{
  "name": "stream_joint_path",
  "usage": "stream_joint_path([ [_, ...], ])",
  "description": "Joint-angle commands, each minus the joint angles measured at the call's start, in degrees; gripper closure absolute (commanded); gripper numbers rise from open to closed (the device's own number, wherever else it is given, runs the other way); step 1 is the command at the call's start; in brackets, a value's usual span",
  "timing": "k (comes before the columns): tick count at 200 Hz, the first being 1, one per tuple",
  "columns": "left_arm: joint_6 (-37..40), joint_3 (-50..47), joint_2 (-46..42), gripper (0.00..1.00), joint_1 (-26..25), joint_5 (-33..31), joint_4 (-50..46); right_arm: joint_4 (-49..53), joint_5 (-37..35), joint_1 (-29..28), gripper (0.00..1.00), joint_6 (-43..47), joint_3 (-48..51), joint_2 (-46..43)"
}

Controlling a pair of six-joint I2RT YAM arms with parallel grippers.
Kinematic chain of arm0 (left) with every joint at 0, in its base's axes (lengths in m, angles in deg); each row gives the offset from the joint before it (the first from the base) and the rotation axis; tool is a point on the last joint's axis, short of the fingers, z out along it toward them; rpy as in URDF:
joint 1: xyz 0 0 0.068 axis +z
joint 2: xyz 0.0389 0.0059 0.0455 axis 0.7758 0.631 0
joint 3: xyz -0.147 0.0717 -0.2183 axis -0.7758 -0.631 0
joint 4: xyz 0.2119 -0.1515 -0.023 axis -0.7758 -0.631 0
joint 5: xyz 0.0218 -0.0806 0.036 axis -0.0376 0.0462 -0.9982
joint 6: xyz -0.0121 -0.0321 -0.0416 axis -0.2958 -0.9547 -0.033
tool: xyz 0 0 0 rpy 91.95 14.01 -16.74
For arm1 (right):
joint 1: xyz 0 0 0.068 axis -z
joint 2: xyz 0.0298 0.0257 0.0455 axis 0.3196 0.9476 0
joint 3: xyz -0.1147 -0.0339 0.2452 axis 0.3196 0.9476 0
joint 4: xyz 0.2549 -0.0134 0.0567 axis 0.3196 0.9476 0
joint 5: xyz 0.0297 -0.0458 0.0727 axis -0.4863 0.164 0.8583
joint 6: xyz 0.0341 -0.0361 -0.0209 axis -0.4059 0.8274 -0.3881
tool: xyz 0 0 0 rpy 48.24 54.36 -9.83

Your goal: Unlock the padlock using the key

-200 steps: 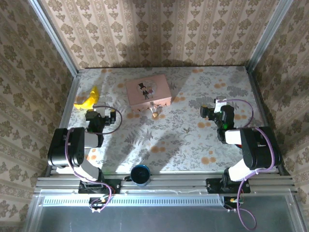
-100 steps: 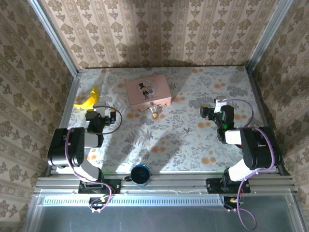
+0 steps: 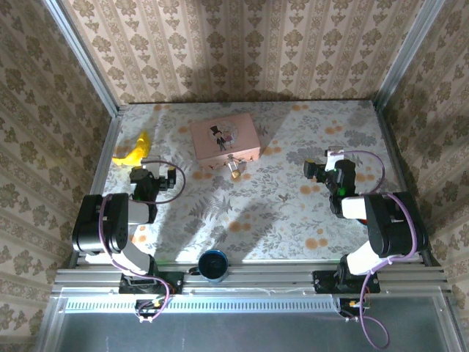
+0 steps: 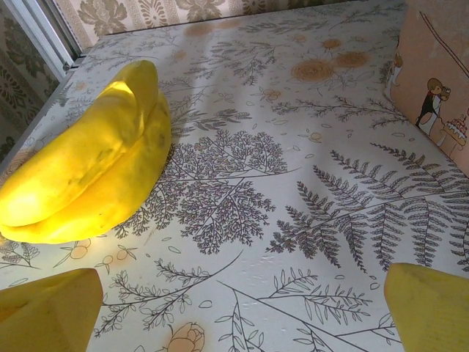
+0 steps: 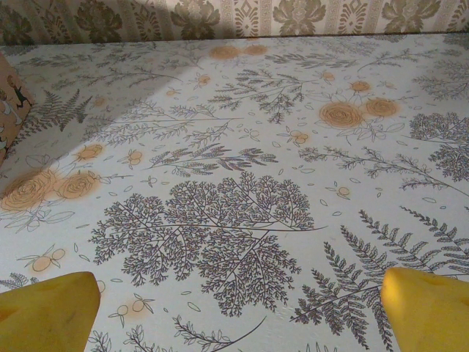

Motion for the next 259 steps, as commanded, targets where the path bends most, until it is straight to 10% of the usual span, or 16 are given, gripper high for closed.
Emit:
stream_joint_path([
  [1, 0.2, 1.2, -1.6, 0.0, 0.1, 0.2, -0.3, 2.8, -1.1, 0.3, 0.0, -0.2, -0.3, -2.2],
  [118, 0.2, 4.1, -21.6, 0.0, -6.7, -6.9, -17.1, 41.6, -7.1, -1.2, 0.0, -7.6, -12.3, -18.2],
  [202, -8.3, 9.1, -26.4, 0.0, -15.4, -8.1, -24.2, 72.6, -18.0, -19.4, 0.0, -21.5, -19.1, -20.1],
  [259, -12.2, 8.7, -28.2, 0.0, -18.4, -9.4, -22.0, 80.1, -11.2, -28.2, 0.25, -33.5, -20.7, -13.1],
])
